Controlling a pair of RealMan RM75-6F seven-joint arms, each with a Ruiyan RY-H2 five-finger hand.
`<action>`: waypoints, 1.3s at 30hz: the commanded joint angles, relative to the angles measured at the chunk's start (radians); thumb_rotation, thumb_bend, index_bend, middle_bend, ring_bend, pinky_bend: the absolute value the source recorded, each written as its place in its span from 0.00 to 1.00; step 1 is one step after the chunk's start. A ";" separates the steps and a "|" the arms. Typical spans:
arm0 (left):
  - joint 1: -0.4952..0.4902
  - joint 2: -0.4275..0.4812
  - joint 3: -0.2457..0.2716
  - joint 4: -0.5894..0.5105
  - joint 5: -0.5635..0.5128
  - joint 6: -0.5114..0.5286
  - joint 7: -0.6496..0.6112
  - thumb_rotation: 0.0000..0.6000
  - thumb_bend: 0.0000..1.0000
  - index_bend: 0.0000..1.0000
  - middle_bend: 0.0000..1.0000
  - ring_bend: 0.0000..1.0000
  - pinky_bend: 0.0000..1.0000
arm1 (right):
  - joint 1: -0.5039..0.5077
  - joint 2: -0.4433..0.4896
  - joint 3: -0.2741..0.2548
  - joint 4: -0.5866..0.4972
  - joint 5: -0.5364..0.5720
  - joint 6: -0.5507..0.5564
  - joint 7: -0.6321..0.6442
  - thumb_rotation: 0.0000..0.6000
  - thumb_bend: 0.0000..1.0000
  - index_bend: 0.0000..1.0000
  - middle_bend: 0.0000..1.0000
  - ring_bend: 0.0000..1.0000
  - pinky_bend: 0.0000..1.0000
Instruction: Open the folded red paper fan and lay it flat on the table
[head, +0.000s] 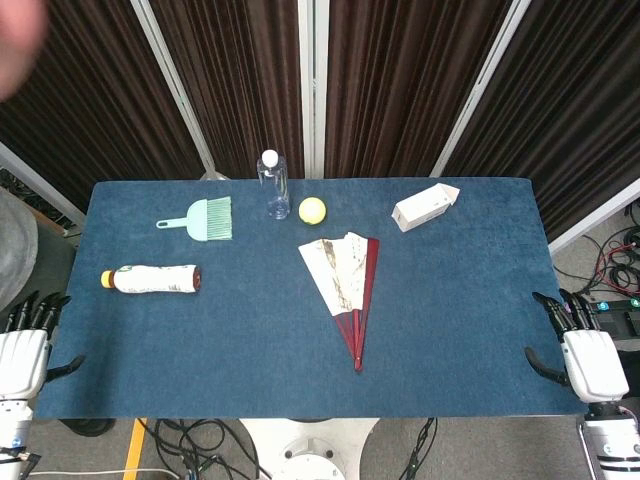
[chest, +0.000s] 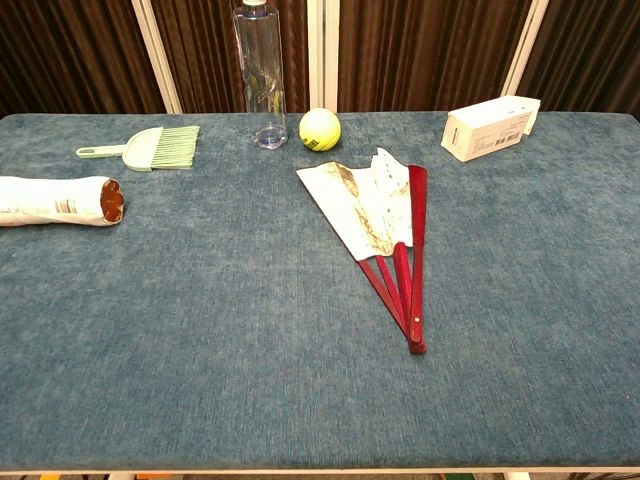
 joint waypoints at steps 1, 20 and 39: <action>-0.001 -0.001 0.001 0.000 -0.001 -0.002 0.001 1.00 0.00 0.17 0.14 0.05 0.12 | 0.002 0.000 0.000 -0.001 0.000 -0.003 -0.002 1.00 0.22 0.12 0.18 0.00 0.00; -0.003 -0.004 -0.003 -0.001 0.005 0.005 -0.003 1.00 0.00 0.17 0.14 0.05 0.12 | 0.254 -0.061 0.035 0.031 -0.078 -0.311 -0.036 1.00 0.22 0.12 0.19 0.00 0.00; 0.000 -0.004 -0.003 0.002 0.000 0.006 -0.013 1.00 0.00 0.17 0.14 0.05 0.12 | 0.646 -0.698 0.110 0.715 -0.038 -0.546 -0.069 1.00 0.02 0.40 0.31 0.00 0.00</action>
